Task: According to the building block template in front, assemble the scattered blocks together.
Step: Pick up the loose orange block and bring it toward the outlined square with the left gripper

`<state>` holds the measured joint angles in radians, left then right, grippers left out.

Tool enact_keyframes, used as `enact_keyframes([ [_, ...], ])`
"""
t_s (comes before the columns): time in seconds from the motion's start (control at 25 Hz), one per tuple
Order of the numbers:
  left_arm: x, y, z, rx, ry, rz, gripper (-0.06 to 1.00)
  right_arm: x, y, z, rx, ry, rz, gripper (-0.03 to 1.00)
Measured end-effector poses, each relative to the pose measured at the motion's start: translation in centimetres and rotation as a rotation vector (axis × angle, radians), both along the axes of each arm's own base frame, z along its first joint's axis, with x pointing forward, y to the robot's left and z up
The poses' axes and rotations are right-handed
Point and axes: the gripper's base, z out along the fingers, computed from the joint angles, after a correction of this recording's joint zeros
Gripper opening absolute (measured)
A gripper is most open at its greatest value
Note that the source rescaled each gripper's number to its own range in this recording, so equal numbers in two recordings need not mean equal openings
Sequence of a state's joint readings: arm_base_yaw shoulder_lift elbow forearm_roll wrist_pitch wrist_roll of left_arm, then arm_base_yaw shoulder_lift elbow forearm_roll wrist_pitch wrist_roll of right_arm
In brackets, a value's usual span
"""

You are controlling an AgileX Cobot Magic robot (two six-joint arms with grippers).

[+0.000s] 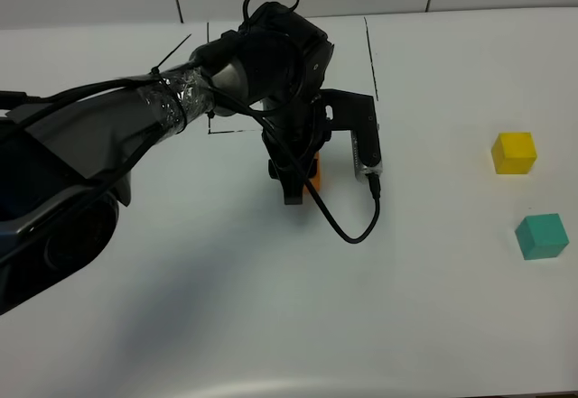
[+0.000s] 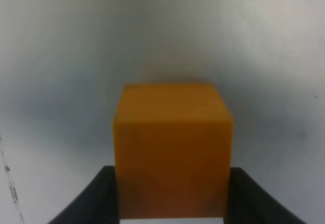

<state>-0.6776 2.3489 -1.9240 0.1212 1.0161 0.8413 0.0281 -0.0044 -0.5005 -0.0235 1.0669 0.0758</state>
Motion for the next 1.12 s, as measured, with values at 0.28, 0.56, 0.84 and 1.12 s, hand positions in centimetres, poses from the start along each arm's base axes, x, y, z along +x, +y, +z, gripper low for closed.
enact_keyframes([
  [0.28, -0.01, -0.13, -0.42, -0.007, 0.011, 0.000, 0.00, 0.00, 0.01, 0.00, 0.001, 0.000, 0.001, 0.70],
  [0.56, 0.00, -0.15, -0.85, 0.002, 0.022, 0.001, 0.00, 0.00, 0.05, 0.00, 0.006, 0.000, 0.003, 0.70],
  [0.84, 0.00, -0.15, -0.85, 0.002, 0.022, 0.001, 0.03, 0.00, 0.05, 0.00, 0.006, 0.000, 0.003, 0.70],
  [1.12, -0.09, -0.06, -0.26, 0.000, 0.021, 0.017, 0.61, 0.00, 0.06, 0.00, 0.007, 0.000, 0.004, 0.70],
])
